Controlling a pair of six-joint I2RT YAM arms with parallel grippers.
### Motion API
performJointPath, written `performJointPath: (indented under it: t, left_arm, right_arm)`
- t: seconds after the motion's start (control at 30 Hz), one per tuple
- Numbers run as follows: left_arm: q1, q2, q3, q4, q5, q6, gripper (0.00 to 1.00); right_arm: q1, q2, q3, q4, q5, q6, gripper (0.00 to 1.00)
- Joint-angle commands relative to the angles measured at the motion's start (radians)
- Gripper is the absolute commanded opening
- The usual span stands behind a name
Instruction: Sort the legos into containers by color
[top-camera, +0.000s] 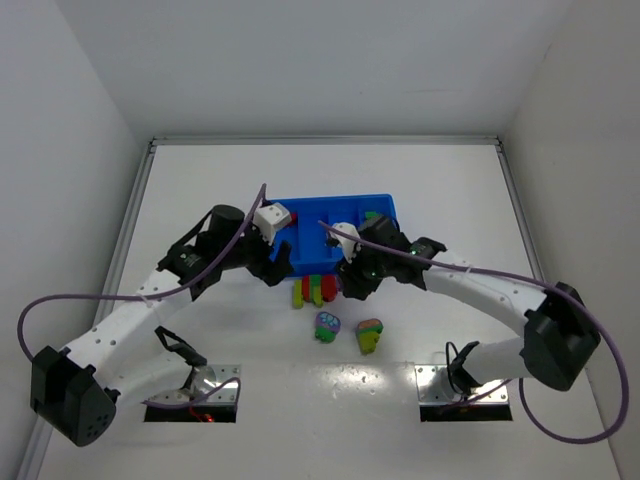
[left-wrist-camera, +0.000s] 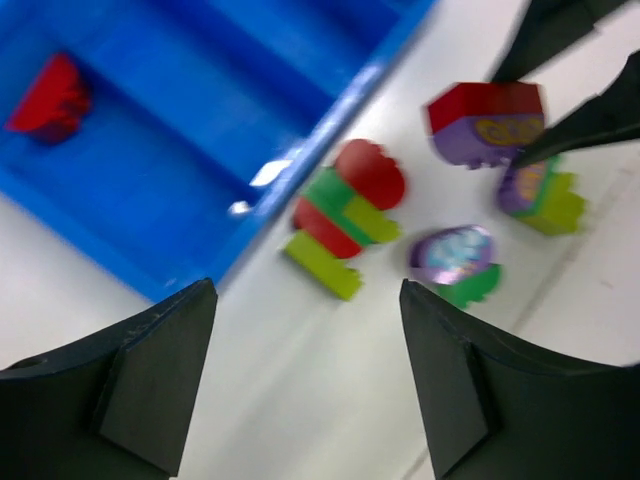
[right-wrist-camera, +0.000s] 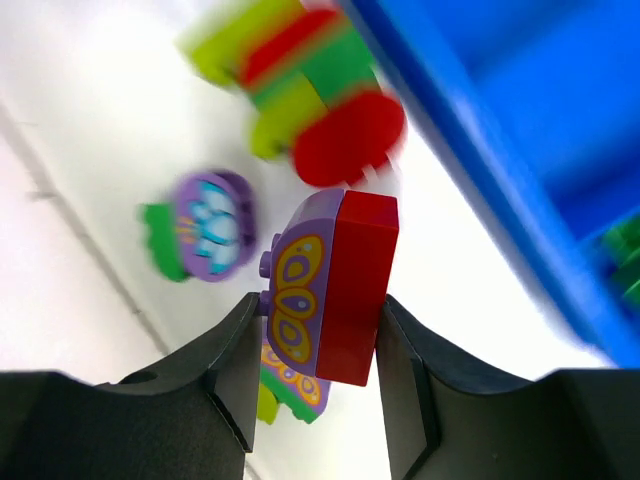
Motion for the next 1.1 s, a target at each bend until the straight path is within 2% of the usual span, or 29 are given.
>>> performJointPath:
  t: [0.0,0.13,0.17,0.27,0.3,0.67,1.07]
  left_arm:
    - [0.015,-0.015,-0.003,0.004,0.239,-0.012,0.81]
    - [0.035,0.058,0.078,-0.019,0.406,-0.058,0.92]
    - [0.047,0.103,0.093,-0.034,0.502,-0.068,0.93]
    - [0.07,0.172,0.129,-0.046,0.668,-0.102,0.94]
    - [0.07,0.172,0.138,-0.046,0.685,-0.117,0.92]
    - [0.124,0.278,0.158,0.075,0.806,-0.3,0.87]
    - [0.181,0.322,0.147,0.132,0.776,-0.355,0.84]
  right_arm:
    - [-0.011,-0.042,0.144,-0.116,-0.178,-0.216,0.0]
    - [-0.012,-0.042,0.218,-0.163,-0.218,-0.314,0.0]
    - [-0.012,-0.042,0.23,-0.163,-0.218,-0.315,0.0]
    - [0.008,-0.03,0.241,-0.132,-0.158,-0.315,0.0]
    - [0.008,-0.03,0.241,-0.117,-0.158,-0.302,0.0]
    - [0.048,-0.008,0.261,-0.016,0.069,-0.236,0.0]
    - [0.091,0.041,0.393,-0.063,0.026,-0.186,0.0]
